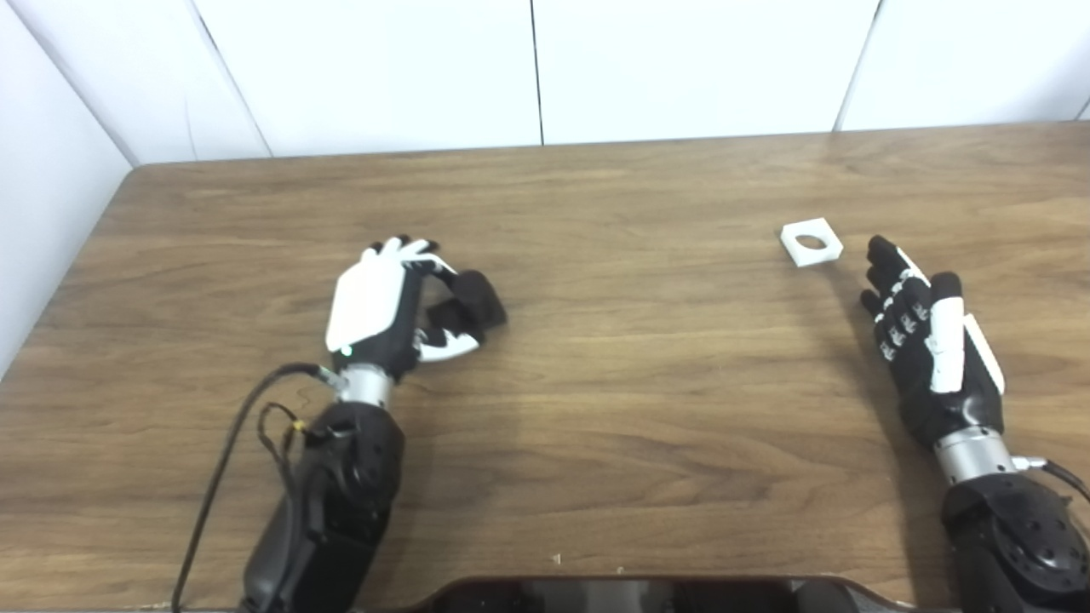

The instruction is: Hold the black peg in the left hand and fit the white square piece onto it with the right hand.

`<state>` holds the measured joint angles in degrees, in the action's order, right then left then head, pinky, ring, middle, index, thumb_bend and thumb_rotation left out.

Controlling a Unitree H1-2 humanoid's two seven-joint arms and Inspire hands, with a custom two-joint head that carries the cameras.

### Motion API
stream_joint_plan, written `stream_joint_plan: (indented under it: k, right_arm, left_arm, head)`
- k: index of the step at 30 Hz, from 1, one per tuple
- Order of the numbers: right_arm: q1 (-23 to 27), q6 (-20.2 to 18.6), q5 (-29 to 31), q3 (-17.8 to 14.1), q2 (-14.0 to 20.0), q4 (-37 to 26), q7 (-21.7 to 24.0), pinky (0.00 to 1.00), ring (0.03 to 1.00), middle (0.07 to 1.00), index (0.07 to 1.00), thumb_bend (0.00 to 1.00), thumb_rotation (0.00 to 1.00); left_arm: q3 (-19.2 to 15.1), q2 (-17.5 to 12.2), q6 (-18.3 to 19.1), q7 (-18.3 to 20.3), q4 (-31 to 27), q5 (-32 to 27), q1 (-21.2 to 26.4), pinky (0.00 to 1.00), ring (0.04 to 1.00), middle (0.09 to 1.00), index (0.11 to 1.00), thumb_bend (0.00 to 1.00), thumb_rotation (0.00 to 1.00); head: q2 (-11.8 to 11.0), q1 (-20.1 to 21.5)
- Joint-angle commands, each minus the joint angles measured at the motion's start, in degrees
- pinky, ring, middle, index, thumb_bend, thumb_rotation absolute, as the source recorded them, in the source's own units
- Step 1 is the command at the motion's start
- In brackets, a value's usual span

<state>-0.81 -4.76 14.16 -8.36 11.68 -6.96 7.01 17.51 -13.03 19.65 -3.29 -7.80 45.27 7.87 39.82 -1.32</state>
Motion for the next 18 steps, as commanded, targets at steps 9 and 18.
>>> stream_joint_plan:
  k: [9, 18]
  right_arm:
    - [0.0, -0.2, -0.8, 1.0, -0.3, -2.4, 0.0, 1.00, 1.000, 0.975, 0.936, 0.70, 1.00]
    - [-0.7, -0.1, -0.5, 1.3, -0.7, -3.0, 0.4, 1.00, 1.000, 0.987, 0.947, 0.66, 1.00]
  left_arm:
    - [4.8, 2.1, -3.0, 3.4, -7.5, 2.7, -4.1, 1.00, 0.960, 0.873, 0.489, 0.52, 0.07]
    - [8.2, 3.6, -3.7, 9.1, -12.9, 4.1, -9.4, 1.00, 0.975, 0.894, 0.491, 0.52, 0.07]
  head:
    - [0.4, 1.2]
    - [0.4, 1.9]
